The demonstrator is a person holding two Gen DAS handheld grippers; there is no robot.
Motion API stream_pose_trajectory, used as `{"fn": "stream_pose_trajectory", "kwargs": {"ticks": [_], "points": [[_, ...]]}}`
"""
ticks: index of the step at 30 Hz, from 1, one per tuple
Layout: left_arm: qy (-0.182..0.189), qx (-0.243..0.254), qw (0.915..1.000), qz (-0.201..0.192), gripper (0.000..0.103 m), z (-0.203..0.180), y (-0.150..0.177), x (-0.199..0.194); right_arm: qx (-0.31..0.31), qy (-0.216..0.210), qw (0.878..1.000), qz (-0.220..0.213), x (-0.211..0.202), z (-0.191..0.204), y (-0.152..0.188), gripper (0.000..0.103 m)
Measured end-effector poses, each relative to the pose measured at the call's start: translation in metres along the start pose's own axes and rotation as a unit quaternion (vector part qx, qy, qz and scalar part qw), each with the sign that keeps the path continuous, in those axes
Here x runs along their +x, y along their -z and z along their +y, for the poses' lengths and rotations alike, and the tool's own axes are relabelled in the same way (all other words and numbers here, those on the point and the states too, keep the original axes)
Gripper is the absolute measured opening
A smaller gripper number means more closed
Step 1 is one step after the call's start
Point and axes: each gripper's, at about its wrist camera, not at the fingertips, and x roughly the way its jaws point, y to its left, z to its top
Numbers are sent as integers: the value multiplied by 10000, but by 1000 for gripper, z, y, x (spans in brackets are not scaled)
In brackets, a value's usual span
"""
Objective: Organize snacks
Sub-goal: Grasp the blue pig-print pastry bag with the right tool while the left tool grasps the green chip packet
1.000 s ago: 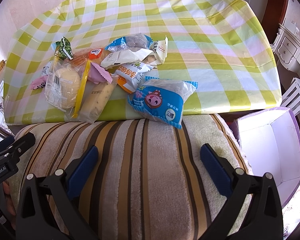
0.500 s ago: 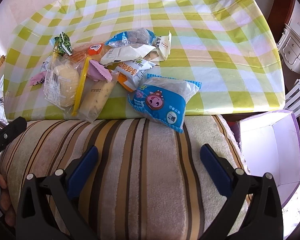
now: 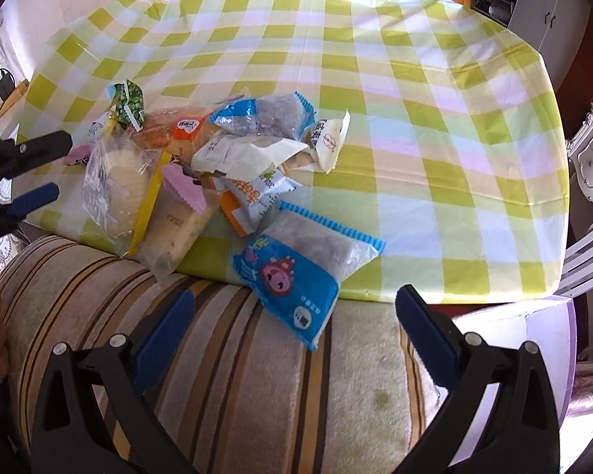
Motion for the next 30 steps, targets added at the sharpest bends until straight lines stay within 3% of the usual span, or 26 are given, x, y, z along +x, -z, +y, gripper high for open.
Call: {"fn": "stream_pose_trajectory", "kwargs": {"ticks": [10,12,14,16,22,30], "points": [[-443,708,9964,-103,81,-25,-44,42,-139,-119,9998,90,15,-3,-12,102],[-539,863,9948,-60,76,-28,-46,50,-99,-232,9996,131,20,-5,-14,102],[-625,926,9937,41,58,-28,-47,57,-41,-331,9993,175,24,-8,-16,100],[-644,966,9932,37,48,-27,-49,59,8,-383,9990,224,27,-9,-16,91],[-571,1052,9928,-44,35,-27,-47,57,211,-579,9974,384,34,-14,-15,79],[-395,1028,9938,-154,34,-28,-45,49,1236,-1042,9854,543,43,-41,-21,82]]}}
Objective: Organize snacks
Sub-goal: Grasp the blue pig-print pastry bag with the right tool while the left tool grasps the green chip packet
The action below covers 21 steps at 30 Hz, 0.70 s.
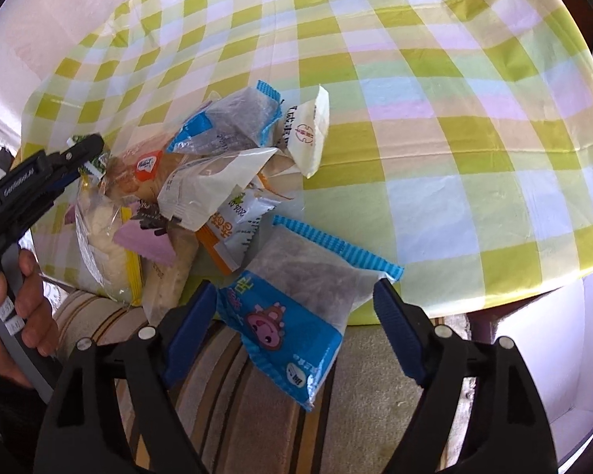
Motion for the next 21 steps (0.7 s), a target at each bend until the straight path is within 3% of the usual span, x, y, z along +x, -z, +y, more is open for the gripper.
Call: {"fn": "stream_pose_trajectory", "kwargs": {"ticks": [6,13,16,21], "points": [[8,10,9997,-227,34,-1,0,-14,946,-359,9948,113,4,-18,-5,85],[5,70,9995,-312,34,-6,3,-21,1846,-416,9816,262,11,-30,-10,88],[17,91,9994,-337,34,-8,6,-24,1742,-139,9843,269,16,-23,-16,89],[0,166,9988,-462,34,-12,9,-33,1038,472,9932,235,22,0,-15,87]]}}
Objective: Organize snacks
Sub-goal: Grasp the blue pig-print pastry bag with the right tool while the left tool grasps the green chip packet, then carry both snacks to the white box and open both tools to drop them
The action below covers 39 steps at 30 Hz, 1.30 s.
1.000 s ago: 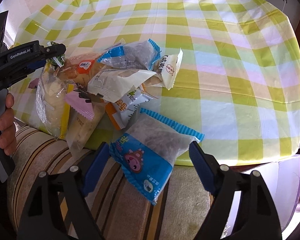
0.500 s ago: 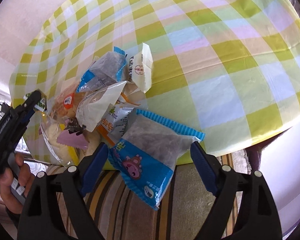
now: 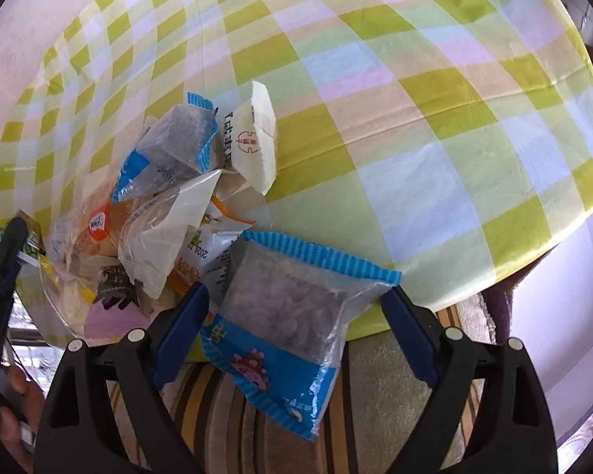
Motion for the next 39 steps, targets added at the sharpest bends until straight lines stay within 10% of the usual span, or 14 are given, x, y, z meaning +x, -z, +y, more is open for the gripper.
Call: {"fn": "stream_pose_trajectory", "kwargs": {"ticks": [7,24,39], "points": [[72,117,9997,-223,34,-11,-1,-15,-248,131,9995,-170,-6,0,6,58],[815,751,9936,227,34,-96,25,-9,243,5,9967,-770,-54,-74,21,54],[2143,1685,9458,1763,34,-236,91,42,1369,513,9839,-1024,-76,-203,49,54]]}}
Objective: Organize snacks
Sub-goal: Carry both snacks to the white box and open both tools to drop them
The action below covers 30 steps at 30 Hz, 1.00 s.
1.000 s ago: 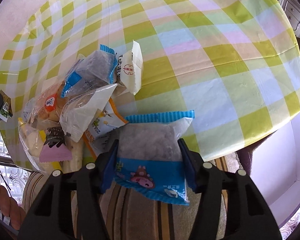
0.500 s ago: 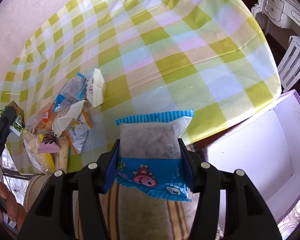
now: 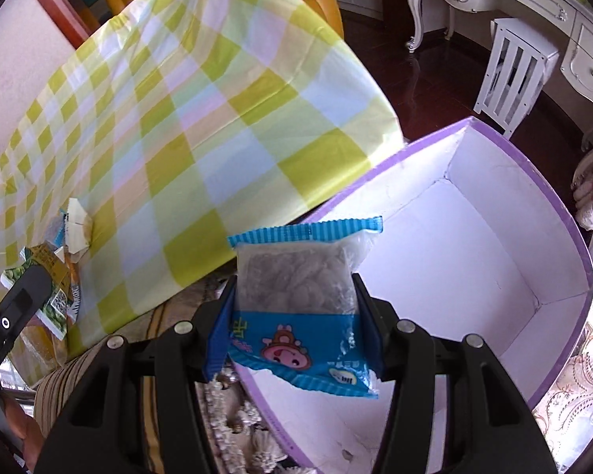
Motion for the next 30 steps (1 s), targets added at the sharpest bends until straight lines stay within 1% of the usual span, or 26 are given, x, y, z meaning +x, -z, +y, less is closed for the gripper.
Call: {"fn": "stream_pose_trajectory", "kwargs": {"ticks": [2,7,10,11,12,13,14,16,17,23,25,27,30], "points": [[186,40,9996,225,35,-12,1,15,112,68,9999,12,2,-14,1,54],[471,224,9960,729,35,-40,7,48,311,186,9993,48,6,-40,4,55],[596,312,9933,939,36,-51,9,63,412,243,9988,65,8,-50,6,56],[657,339,9919,1037,44,-54,10,68,454,255,9986,67,8,-53,6,57],[701,336,9908,1111,48,-55,10,72,485,290,9984,53,8,-56,7,57],[715,314,9906,1122,56,-55,11,73,505,315,9982,39,7,-58,7,59],[723,304,9906,1120,60,-55,11,74,529,318,9981,11,6,-60,8,62],[724,259,9912,1079,65,-53,11,72,590,355,9976,-57,4,-62,8,73],[723,224,9915,1058,68,-52,11,71,610,361,9974,-85,3,-63,7,75],[598,199,9942,876,70,-49,10,61,501,418,9976,-213,0,-55,7,77],[495,240,9955,772,70,-49,10,55,392,479,9977,-292,-1,-49,6,80],[392,260,9968,650,70,-47,9,48,259,555,9973,-396,-5,-44,5,81],[189,318,9985,416,70,-43,7,35,-19,540,9972,-515,-10,-32,2,83]]}}
